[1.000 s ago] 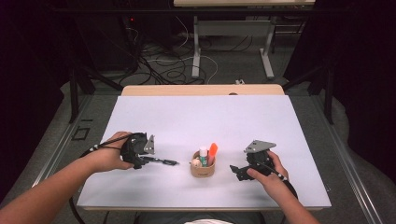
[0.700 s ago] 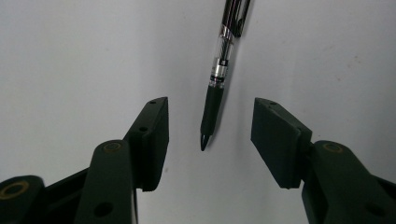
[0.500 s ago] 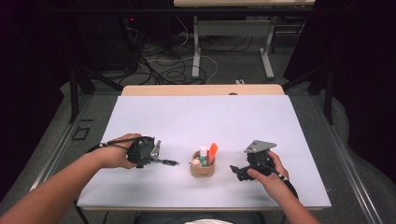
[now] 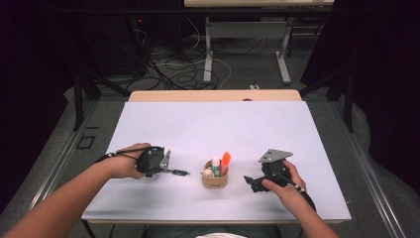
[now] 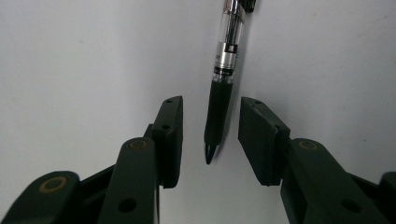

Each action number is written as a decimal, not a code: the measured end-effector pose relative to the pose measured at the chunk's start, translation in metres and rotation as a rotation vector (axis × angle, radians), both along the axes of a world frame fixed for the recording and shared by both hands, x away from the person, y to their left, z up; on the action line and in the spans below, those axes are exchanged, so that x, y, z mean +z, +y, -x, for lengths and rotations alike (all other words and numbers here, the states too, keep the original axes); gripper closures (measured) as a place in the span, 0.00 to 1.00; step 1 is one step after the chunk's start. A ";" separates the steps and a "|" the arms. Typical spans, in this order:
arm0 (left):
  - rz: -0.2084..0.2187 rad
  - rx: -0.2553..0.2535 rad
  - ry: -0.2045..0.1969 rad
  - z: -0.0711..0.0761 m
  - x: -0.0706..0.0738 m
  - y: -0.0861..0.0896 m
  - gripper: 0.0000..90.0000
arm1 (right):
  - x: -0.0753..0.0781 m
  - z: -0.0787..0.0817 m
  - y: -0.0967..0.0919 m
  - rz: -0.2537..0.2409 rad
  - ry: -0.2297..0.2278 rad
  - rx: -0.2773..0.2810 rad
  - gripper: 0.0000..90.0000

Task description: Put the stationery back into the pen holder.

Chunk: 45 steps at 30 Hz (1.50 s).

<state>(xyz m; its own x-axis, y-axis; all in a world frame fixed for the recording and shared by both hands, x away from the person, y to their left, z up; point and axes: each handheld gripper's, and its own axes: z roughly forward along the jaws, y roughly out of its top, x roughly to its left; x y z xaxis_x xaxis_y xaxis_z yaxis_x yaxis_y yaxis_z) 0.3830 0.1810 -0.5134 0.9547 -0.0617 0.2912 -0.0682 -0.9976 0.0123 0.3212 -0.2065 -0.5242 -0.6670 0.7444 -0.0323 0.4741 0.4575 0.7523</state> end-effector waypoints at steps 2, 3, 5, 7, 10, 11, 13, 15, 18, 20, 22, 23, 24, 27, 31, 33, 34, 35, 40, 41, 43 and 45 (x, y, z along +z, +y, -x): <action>-0.012 -0.003 0.005 0.000 -0.002 0.000 0.68 | 0.000 0.000 -0.001 0.005 0.000 0.006 0.02; -0.012 -0.003 0.009 0.000 -0.003 -0.001 0.69 | 0.000 0.000 -0.001 0.005 -0.001 0.007 0.02; -0.010 -0.010 0.007 -0.001 -0.005 -0.001 0.71 | 0.000 0.000 0.000 -0.002 -0.007 0.002 0.02; -0.013 -0.015 0.003 -0.001 -0.006 -0.001 0.71 | 0.000 0.000 -0.001 0.010 -0.003 0.007 0.02; -0.021 -0.015 0.005 -0.001 -0.008 -0.003 0.72 | 0.000 0.000 0.000 0.008 0.003 0.002 0.02; -0.024 -0.017 0.007 -0.002 -0.009 -0.003 0.73 | 0.000 0.000 0.000 0.011 0.000 0.005 0.02; -0.026 -0.023 0.004 -0.002 -0.010 -0.004 0.73 | 0.000 0.000 0.000 0.008 0.003 0.002 0.02; -0.026 -0.029 -0.003 -0.001 -0.012 -0.003 0.74 | 0.000 0.000 0.000 0.009 0.002 0.001 0.02; -0.031 -0.035 -0.003 -0.001 -0.013 -0.003 0.76 | 0.000 0.000 0.000 0.007 0.005 0.000 0.02; -0.043 -0.039 0.002 -0.001 -0.013 -0.004 0.76 | -0.001 0.000 0.000 0.007 0.003 0.007 0.02; -0.046 -0.039 -0.001 -0.001 -0.013 -0.004 0.78 | -0.002 0.000 0.001 0.002 -0.001 0.006 0.02; -0.043 -0.044 0.001 -0.001 -0.014 -0.004 0.78 | -0.001 0.000 0.001 0.005 -0.005 0.007 0.02; -0.045 -0.046 0.000 -0.001 -0.014 -0.004 0.79 | -0.002 0.000 0.001 0.005 -0.005 0.007 0.03; -0.044 -0.048 0.001 0.000 -0.014 -0.004 0.80 | -0.002 0.000 0.001 0.007 -0.006 0.009 0.03; -0.053 -0.058 0.000 0.000 -0.015 -0.004 0.84 | -0.001 0.000 0.001 0.017 0.010 0.017 0.03; -0.043 -0.059 -0.009 0.001 -0.015 -0.004 0.86 | -0.001 0.000 0.001 0.019 0.008 0.013 0.03; -0.046 -0.051 -0.002 0.001 -0.015 -0.004 0.86 | -0.001 0.001 0.001 0.010 0.003 0.008 0.03; -0.045 -0.064 -0.009 0.000 -0.015 -0.004 0.87 | -0.001 0.001 0.001 0.012 0.003 0.008 0.03; -0.054 -0.075 -0.010 0.001 -0.014 -0.005 0.87 | -0.001 0.000 0.001 0.019 0.008 0.014 0.03; -0.059 -0.074 -0.005 0.001 -0.013 -0.005 0.88 | -0.001 0.000 0.001 0.009 -0.002 0.013 0.03; -0.056 -0.074 -0.003 0.001 -0.013 -0.005 0.88 | -0.001 0.000 0.001 0.012 0.002 0.011 0.03; -0.052 -0.064 0.006 0.001 -0.011 -0.005 0.88 | -0.001 0.000 0.001 0.013 -0.001 0.011 0.03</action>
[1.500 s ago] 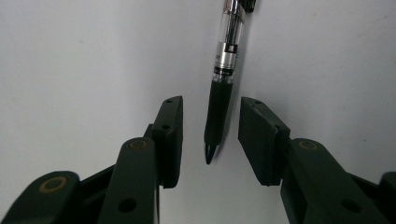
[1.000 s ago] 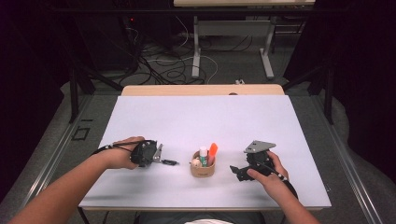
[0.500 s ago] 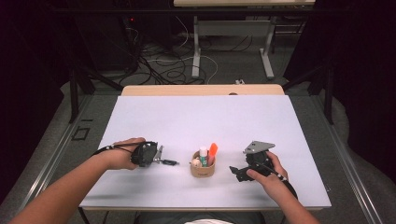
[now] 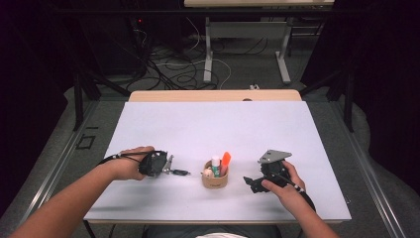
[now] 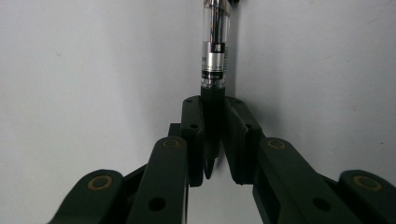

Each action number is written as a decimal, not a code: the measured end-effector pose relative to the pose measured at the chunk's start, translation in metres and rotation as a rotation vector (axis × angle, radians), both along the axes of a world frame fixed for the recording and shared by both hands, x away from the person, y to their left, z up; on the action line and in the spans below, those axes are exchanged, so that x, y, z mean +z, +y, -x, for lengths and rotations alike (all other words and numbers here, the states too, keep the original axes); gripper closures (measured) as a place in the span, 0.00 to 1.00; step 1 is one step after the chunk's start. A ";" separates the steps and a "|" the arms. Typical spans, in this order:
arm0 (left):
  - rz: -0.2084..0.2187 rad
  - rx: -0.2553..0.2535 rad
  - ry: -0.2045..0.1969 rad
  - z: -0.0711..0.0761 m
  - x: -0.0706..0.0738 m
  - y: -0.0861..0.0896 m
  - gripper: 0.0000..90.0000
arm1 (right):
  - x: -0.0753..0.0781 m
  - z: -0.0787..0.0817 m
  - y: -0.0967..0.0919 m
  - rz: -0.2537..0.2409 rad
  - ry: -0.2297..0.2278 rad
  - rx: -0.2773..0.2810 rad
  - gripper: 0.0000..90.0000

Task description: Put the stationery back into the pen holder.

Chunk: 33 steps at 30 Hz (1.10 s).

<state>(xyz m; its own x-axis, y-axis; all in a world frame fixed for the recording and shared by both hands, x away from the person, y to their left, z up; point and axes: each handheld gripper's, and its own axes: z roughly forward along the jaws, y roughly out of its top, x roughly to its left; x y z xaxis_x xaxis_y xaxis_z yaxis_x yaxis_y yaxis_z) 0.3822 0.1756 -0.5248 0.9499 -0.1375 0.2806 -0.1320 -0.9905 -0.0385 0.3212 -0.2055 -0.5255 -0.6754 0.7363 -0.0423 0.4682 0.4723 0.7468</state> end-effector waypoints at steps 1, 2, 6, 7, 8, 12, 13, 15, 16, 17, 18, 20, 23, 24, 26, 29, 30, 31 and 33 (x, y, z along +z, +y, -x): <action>-0.001 0.001 0.000 0.000 0.001 0.000 0.88 | -0.001 0.000 0.000 -0.015 -0.013 0.004 0.03; 0.009 0.007 0.003 0.000 0.002 0.000 0.88 | -0.001 0.000 0.001 -0.015 -0.012 0.004 0.03; 0.020 0.037 0.032 0.000 0.005 -0.001 0.88 | 0.000 0.000 0.001 -0.010 -0.003 -0.001 0.03; 0.022 0.046 0.040 0.000 0.007 -0.001 0.88 | 0.000 0.001 0.001 -0.012 0.002 -0.005 0.03; 0.028 0.055 0.046 0.000 0.008 -0.001 0.88 | 0.000 0.001 0.001 -0.012 0.003 -0.004 0.03; 0.048 0.107 0.087 0.000 0.015 0.000 0.88 | 0.001 0.001 0.001 -0.003 0.004 0.001 0.03; 0.052 0.118 0.097 0.000 0.017 0.000 0.88 | 0.001 0.001 0.001 -0.002 0.003 0.001 0.03; 0.063 0.140 0.107 0.001 0.021 0.000 0.88 | 0.002 0.001 0.001 -0.002 -0.002 -0.003 0.03; 0.065 0.151 0.111 0.001 0.024 0.000 0.88 | 0.002 0.001 0.001 -0.001 0.004 -0.005 0.03; 0.075 0.162 0.117 0.002 0.026 0.000 0.88 | 0.003 0.002 0.002 0.001 0.001 -0.003 0.03; 0.081 0.170 0.121 0.003 0.028 0.000 0.88 | 0.002 0.001 0.002 0.002 -0.017 0.003 0.03; 0.082 0.197 0.137 0.004 0.035 0.000 0.88 | 0.004 0.002 0.003 0.017 -0.017 0.021 0.03; 0.110 0.228 0.154 0.005 0.043 -0.001 0.88 | 0.007 0.003 0.006 0.015 -0.019 0.028 0.03; 0.112 0.235 0.157 0.005 0.046 -0.002 0.88 | 0.007 0.004 0.008 0.011 -0.021 0.032 0.03; 0.124 0.261 0.160 0.006 0.050 -0.002 0.88 | 0.008 0.004 0.009 0.014 -0.026 0.040 0.03; 0.140 0.300 0.185 0.007 0.057 -0.001 0.88 | 0.010 0.004 0.010 0.012 -0.028 0.049 0.03; 0.145 0.311 0.196 0.007 0.059 0.000 0.88 | 0.011 0.004 0.010 0.013 -0.042 0.052 0.03; 0.148 0.326 0.207 0.007 0.061 0.000 0.88 | 0.012 0.005 0.010 0.010 -0.035 0.052 0.02; 0.158 0.344 0.212 0.007 0.065 0.002 0.88 | 0.015 0.005 0.011 0.020 -0.041 0.061 0.02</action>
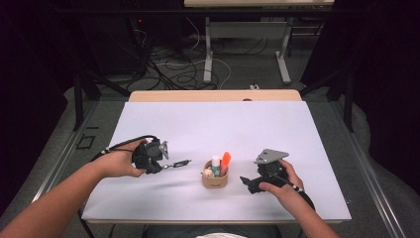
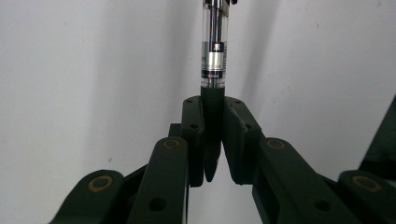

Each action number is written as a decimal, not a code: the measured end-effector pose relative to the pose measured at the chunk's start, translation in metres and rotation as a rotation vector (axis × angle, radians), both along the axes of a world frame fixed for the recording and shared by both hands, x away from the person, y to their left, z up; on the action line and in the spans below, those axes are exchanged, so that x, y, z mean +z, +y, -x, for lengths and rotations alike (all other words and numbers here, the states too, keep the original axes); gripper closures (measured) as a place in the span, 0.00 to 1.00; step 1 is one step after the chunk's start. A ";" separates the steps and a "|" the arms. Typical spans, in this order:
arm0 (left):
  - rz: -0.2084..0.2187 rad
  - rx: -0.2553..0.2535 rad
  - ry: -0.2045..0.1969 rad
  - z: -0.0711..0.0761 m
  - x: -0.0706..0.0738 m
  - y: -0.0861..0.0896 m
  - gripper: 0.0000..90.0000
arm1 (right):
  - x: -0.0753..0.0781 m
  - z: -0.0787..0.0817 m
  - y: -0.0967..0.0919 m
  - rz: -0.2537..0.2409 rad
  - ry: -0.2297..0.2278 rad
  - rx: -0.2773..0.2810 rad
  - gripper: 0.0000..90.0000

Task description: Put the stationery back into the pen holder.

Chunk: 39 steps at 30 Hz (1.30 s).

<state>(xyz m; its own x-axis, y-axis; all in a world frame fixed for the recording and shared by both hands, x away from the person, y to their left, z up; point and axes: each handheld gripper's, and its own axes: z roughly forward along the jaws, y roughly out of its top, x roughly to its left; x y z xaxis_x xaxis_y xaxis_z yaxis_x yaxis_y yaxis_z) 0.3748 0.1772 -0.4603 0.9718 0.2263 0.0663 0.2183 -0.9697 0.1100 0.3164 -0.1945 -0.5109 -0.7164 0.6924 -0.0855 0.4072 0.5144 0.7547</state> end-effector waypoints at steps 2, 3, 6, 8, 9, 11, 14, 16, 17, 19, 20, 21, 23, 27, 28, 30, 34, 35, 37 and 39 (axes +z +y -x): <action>0.004 0.020 0.015 0.000 0.003 0.001 0.88 | 0.002 0.000 0.002 0.008 -0.014 -0.004 0.02; 0.006 0.029 0.016 0.001 0.004 0.001 0.88 | 0.004 0.000 0.002 0.016 -0.019 0.008 0.02; 0.020 0.041 0.028 0.002 0.009 0.000 0.88 | 0.012 0.000 0.005 0.017 -0.041 0.030 0.02; 0.031 0.050 0.035 0.001 0.013 0.000 0.88 | 0.020 -0.001 0.007 0.026 -0.075 0.047 0.00; 0.041 0.056 0.034 0.001 0.015 0.000 0.88 | 0.023 0.000 0.009 0.023 -0.089 0.048 0.00; 0.055 0.064 0.037 0.000 0.020 -0.001 0.88 | 0.030 0.000 0.012 0.024 -0.117 0.070 0.00; 0.073 0.074 0.049 -0.001 0.026 -0.003 0.88 | 0.037 0.000 0.016 0.042 -0.128 0.101 0.00; 0.077 0.074 0.063 -0.001 0.031 -0.004 0.88 | 0.042 0.001 0.020 0.059 -0.136 0.108 0.00; 0.083 0.075 0.071 -0.001 0.033 -0.004 0.88 | 0.044 0.000 0.022 0.056 -0.132 0.121 0.00; 0.094 0.079 0.080 0.000 0.037 -0.005 0.88 | 0.049 0.001 0.026 0.058 -0.145 0.131 0.00; 0.099 0.079 0.085 0.000 0.039 -0.006 0.88 | 0.051 0.002 0.028 0.062 -0.152 0.141 0.00; 0.108 0.086 0.090 0.001 0.040 -0.007 0.88 | 0.053 0.003 0.030 0.070 -0.165 0.147 0.00; 0.114 0.089 0.097 0.002 0.041 -0.008 0.88 | 0.055 0.005 0.034 0.089 -0.179 0.161 0.00; 0.111 0.101 0.124 0.006 0.042 -0.012 0.88 | 0.060 0.011 0.042 0.135 -0.248 0.208 0.06; 0.107 0.106 0.131 0.008 0.043 -0.013 0.88 | 0.061 0.013 0.044 0.144 -0.268 0.215 0.10; 0.128 0.117 0.156 0.010 0.045 -0.016 0.88 | 0.064 0.017 0.048 0.157 -0.301 0.246 0.18; 0.141 0.123 0.173 0.015 0.050 -0.023 0.88 | 0.067 0.024 0.059 0.186 -0.353 0.294 0.23; 0.133 0.127 0.179 0.016 0.051 -0.026 0.88 | 0.067 0.025 0.061 0.193 -0.362 0.302 0.25; 0.132 0.145 0.193 0.017 0.051 -0.030 0.88 | 0.068 0.028 0.067 0.221 -0.399 0.331 0.30; 0.124 0.159 0.204 0.018 0.051 -0.033 0.88 | 0.068 0.030 0.072 0.236 -0.424 0.350 0.35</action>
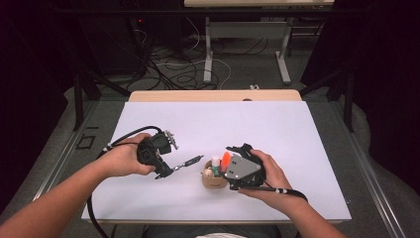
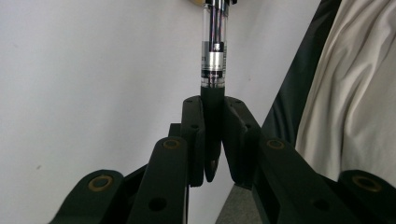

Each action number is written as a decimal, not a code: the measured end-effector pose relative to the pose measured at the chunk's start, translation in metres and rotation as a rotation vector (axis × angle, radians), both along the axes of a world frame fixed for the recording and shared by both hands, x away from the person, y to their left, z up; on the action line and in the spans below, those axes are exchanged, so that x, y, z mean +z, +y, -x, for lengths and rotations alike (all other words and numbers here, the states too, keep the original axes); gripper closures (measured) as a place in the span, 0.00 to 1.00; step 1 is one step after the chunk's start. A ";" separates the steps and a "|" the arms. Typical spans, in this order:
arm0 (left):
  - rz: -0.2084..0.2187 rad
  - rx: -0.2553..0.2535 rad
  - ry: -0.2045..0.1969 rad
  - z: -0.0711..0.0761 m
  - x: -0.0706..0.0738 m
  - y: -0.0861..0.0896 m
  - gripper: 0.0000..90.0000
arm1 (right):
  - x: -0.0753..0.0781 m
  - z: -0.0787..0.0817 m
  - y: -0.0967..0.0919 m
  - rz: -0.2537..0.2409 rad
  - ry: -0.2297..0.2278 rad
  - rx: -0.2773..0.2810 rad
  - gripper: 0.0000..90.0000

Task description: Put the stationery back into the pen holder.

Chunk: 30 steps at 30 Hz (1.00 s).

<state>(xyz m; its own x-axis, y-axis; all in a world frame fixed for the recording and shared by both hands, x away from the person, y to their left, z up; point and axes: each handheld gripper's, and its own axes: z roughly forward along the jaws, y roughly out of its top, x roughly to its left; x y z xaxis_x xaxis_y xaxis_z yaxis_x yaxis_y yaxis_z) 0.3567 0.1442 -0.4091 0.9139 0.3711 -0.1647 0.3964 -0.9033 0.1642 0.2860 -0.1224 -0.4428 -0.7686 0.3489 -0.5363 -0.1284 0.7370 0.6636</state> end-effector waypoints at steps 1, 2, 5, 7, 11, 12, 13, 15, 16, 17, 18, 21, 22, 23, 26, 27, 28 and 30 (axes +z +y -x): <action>0.000 0.017 0.000 0.001 -0.001 -0.002 0.88 | 0.001 0.001 0.002 0.013 -0.010 0.011 0.38; -0.011 0.014 0.002 0.000 -0.001 -0.003 0.88 | 0.001 0.001 0.005 0.020 -0.026 0.024 0.39; -0.025 0.033 0.016 -0.003 -0.002 -0.004 0.88 | 0.002 0.002 0.011 0.042 -0.073 0.063 0.47; -0.035 0.054 0.037 -0.004 -0.001 -0.004 0.88 | 0.004 0.004 0.016 0.054 -0.115 0.089 0.51; -0.013 0.122 0.051 -0.006 -0.001 -0.003 0.88 | 0.006 0.007 0.027 0.113 -0.204 0.128 0.54; -0.008 0.134 0.055 -0.007 -0.001 -0.002 0.88 | 0.006 0.005 0.031 0.138 -0.236 0.149 0.54; -0.014 0.137 0.065 -0.009 0.001 -0.002 0.88 | 0.006 0.005 0.033 0.165 -0.255 0.155 0.54; -0.005 0.146 0.073 -0.011 0.002 -0.002 0.88 | 0.004 0.004 0.039 0.209 -0.287 0.170 0.55; 0.001 0.162 0.076 -0.012 0.002 -0.002 0.88 | 0.002 0.004 0.043 0.221 -0.293 0.176 0.57; -0.002 0.164 0.083 -0.013 0.002 -0.003 0.88 | 0.000 0.003 0.045 0.240 -0.299 0.195 0.58; -0.006 0.170 0.083 -0.014 0.002 -0.004 0.88 | -0.001 0.003 0.048 0.254 -0.299 0.210 0.58; -0.013 0.180 0.102 -0.016 0.002 -0.007 0.88 | -0.005 0.001 0.056 0.285 -0.331 0.254 0.58; -0.009 0.183 0.105 -0.017 0.003 -0.008 0.88 | -0.004 0.001 0.058 0.322 -0.349 0.265 0.58; -0.007 0.187 0.108 -0.018 0.003 -0.009 0.88 | -0.005 0.002 0.059 0.329 -0.369 0.261 0.59; 0.006 0.193 0.116 -0.021 0.006 -0.012 0.88 | -0.006 0.000 0.063 0.360 -0.407 0.298 0.63; 0.011 0.204 0.115 -0.022 0.007 -0.013 0.88 | -0.006 0.000 0.064 0.356 -0.406 0.298 0.64; 0.012 0.202 0.117 -0.023 0.007 -0.014 0.88 | -0.007 0.001 0.065 0.356 -0.410 0.299 0.66; 0.019 0.202 0.129 -0.024 0.009 -0.016 0.88 | -0.006 0.000 0.067 0.395 -0.427 0.316 0.67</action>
<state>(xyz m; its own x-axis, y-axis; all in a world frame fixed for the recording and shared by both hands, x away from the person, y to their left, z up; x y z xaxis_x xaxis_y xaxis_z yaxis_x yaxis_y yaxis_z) 0.3809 0.1282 -0.4003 0.7927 0.5395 -0.2839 0.5871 -0.8010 0.1172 0.2858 -0.0556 -0.4491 -0.4932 -0.1444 -0.8578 -0.5706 0.7981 0.1937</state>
